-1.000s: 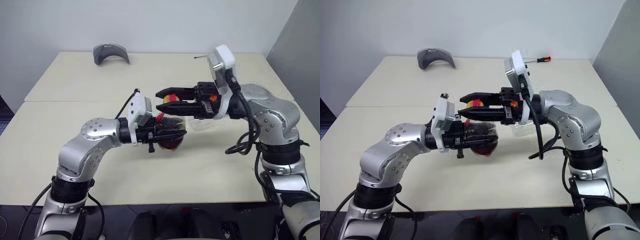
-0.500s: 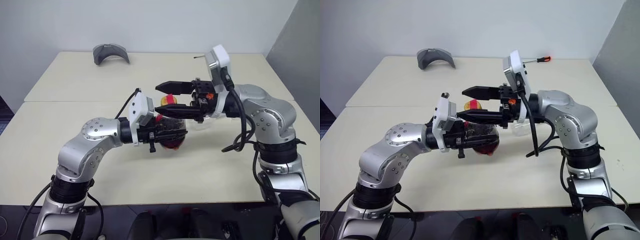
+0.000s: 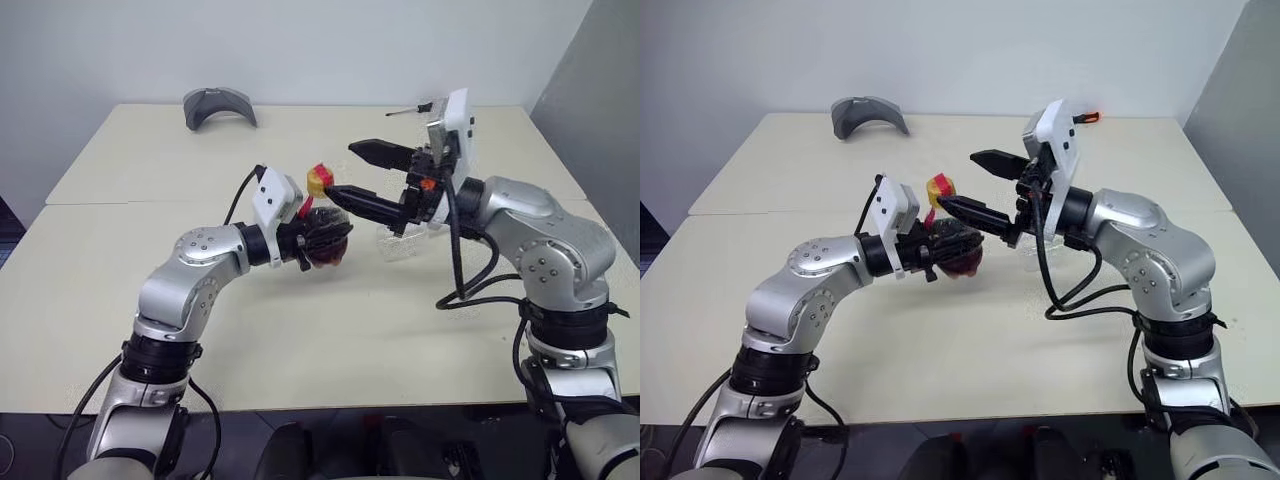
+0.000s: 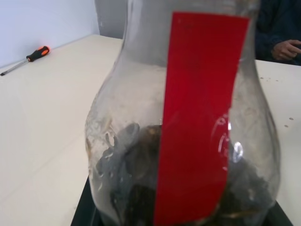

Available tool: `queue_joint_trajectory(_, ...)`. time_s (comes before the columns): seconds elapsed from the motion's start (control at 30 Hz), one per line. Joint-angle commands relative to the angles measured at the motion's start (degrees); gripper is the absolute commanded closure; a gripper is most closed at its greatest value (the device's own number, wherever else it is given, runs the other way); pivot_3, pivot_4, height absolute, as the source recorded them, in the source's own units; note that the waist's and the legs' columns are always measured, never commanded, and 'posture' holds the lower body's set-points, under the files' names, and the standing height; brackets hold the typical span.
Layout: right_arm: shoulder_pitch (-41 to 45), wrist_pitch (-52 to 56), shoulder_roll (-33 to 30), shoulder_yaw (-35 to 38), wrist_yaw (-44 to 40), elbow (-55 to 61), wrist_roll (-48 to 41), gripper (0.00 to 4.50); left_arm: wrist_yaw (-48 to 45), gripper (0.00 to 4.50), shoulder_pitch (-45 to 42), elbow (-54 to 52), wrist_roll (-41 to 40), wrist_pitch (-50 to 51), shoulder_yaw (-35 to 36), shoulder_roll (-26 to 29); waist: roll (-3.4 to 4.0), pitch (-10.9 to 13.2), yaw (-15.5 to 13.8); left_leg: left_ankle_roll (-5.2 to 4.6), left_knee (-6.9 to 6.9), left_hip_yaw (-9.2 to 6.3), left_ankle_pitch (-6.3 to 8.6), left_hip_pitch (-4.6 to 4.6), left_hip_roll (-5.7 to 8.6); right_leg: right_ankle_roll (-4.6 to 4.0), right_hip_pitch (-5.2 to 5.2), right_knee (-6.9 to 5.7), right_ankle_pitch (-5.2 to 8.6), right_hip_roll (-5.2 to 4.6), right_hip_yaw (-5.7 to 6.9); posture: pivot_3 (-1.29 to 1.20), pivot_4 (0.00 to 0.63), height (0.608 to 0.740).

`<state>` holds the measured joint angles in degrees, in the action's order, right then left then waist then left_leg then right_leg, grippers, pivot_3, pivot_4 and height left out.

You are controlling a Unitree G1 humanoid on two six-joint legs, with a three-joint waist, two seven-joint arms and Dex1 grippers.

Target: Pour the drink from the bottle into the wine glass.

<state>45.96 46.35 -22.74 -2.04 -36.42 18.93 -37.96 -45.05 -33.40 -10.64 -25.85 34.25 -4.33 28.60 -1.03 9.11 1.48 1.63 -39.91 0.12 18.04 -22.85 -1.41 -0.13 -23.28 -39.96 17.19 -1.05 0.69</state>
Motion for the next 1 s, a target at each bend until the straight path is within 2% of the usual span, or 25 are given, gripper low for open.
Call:
queue_joint_trajectory(0.03,2.0,-3.2,1.1,-1.8,2.6,-0.6,4.4,0.03,-1.0,2.77,-1.7,-0.5,-0.1,-2.1,0.5,-0.5,0.00,0.0,0.0,0.00,0.00,0.00,0.00,0.00,0.00,0.00,0.00,0.00,0.00,0.00,0.00,0.00,0.150,0.740)
queue_joint_trajectory(0.47,4.6,-6.9,4.2,-3.0,2.9,-6.5,9.9,0.03,-3.2,2.77,-3.1,-0.8,-0.9,-1.2,0.6,-0.1,0.00,0.0,0.0,0.04,0.00,0.00,-0.02,-0.01,0.00,0.00,-0.01,0.00,0.00,0.00,0.00,0.00,0.150,0.740)
queue_joint_trajectory(1.0,0.3,-6.2,-6.6,0.7,-2.8,-5.4,8.9,0.03,-4.1,2.77,-3.1,-1.4,-1.5,-0.2,2.0,1.2,0.00,0.0,0.0,-0.06,0.00,0.00,0.03,-0.02,0.00,0.00,-0.01,0.00,0.00,0.00,0.00,0.00,0.150,0.740)
